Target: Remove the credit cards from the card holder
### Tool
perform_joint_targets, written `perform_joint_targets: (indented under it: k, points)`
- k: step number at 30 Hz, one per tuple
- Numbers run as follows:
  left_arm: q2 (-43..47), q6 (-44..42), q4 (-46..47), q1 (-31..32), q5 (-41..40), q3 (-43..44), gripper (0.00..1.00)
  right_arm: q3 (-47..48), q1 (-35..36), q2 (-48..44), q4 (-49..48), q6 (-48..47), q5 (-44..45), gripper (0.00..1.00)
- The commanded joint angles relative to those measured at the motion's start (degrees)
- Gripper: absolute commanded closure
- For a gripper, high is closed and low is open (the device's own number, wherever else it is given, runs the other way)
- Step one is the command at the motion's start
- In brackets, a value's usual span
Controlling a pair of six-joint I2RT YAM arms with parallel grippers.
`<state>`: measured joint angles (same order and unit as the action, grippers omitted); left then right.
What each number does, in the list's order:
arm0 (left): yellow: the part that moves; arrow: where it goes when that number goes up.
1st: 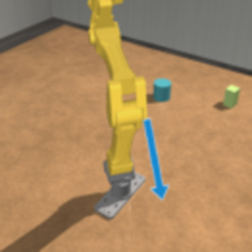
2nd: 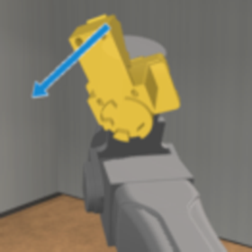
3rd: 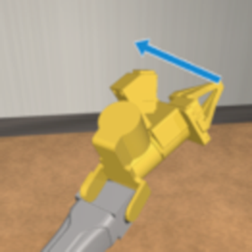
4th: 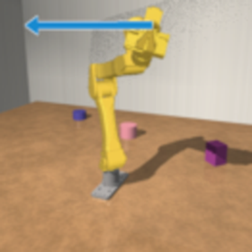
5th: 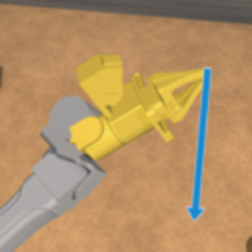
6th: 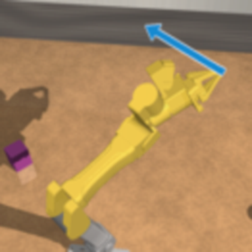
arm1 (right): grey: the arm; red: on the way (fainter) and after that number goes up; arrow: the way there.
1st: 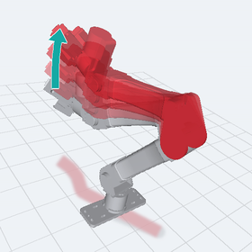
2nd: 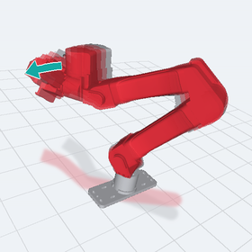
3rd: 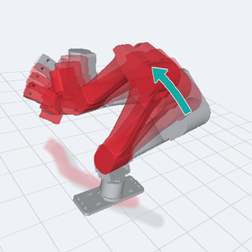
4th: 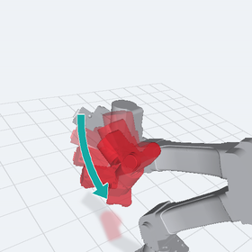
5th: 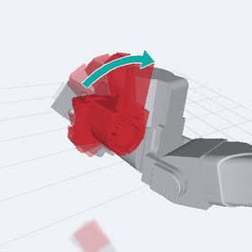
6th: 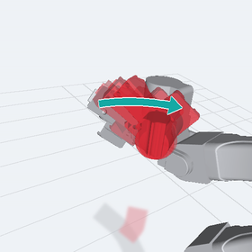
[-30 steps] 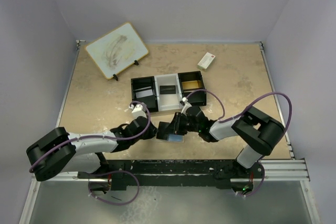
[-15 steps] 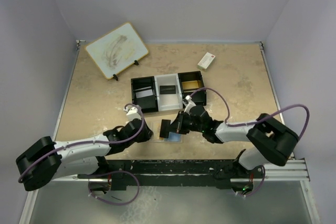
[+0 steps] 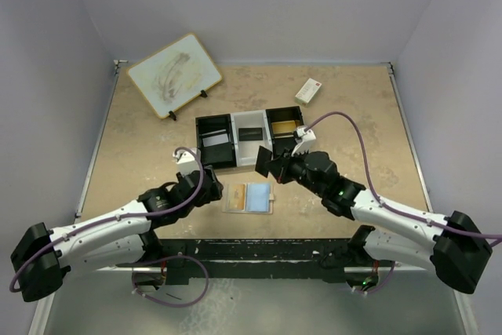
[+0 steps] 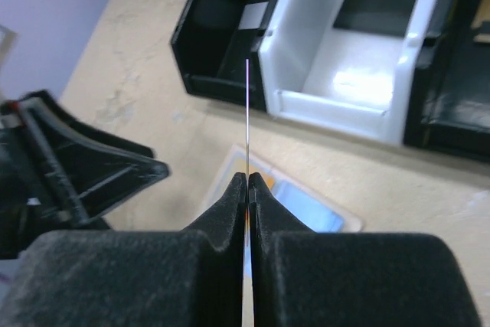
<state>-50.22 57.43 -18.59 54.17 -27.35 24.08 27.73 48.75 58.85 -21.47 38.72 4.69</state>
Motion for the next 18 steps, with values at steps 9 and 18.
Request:
perform_joint_targets:
  k: [9, 18]
  points:
    - [0.00, -10.10, -11.59, -12.73, 0.78, 12.86, 0.30, 21.55, -0.42, 16.01, 10.32, -29.75, 8.50, 1.00]
    - [1.17, -18.71, -20.95, -21.20, -1.32, 24.56, 0.29, 35.32, -0.85, 32.45, 17.33, -42.84, 14.24, 1.00]
